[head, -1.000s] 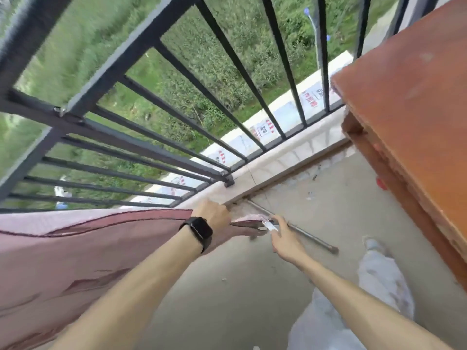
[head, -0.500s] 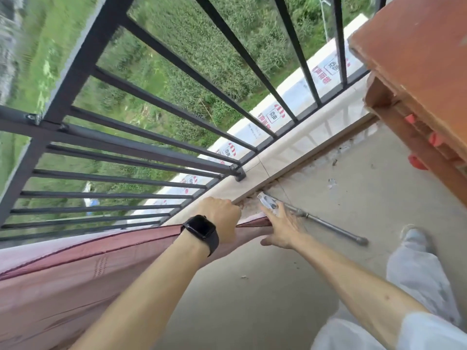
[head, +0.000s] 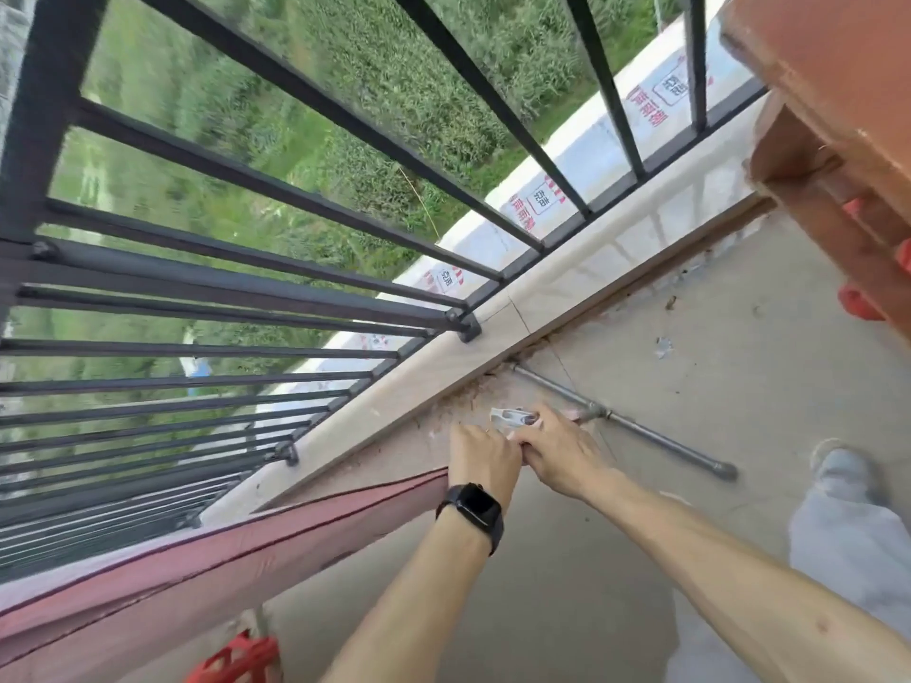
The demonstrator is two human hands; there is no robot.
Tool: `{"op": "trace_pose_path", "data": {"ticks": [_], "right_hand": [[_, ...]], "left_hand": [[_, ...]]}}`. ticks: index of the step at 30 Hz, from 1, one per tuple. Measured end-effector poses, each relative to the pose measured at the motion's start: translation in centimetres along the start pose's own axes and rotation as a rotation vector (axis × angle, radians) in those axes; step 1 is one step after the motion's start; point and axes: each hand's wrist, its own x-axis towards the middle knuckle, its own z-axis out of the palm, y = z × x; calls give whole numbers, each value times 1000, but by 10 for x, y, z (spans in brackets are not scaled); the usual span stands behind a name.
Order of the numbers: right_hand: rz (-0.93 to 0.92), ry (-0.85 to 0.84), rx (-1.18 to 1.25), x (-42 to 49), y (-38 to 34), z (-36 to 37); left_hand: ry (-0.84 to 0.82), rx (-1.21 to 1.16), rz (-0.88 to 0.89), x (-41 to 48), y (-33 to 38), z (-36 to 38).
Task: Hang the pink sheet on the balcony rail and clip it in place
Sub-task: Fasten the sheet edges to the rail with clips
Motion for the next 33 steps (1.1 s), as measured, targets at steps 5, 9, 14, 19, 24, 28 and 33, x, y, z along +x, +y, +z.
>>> {"op": "trace_pose_path", "data": {"ticks": [5, 9, 14, 19, 24, 28, 33], "right_hand": [[185, -103, -17, -5, 44, -2], [160, -127, -78, 1, 65, 3], [74, -138, -123, 18, 69, 21], [-59, -29, -194, 32, 70, 37], [-97, 11, -184, 42, 88, 37], [-81, -63, -125, 46, 99, 18], [-33, -153, 19, 57, 114, 18]], "left_hand": [[-14, 2, 34, 8, -6, 6], [8, 2, 71, 16, -8, -4], [-52, -99, -5, 23, -7, -6], [-56, -138, -78, 26, -2, 0], [-17, -199, -145, 50, 28, 13], [-34, -169, -105, 95, 64, 34], [30, -129, -8, 128, 81, 45]]}}
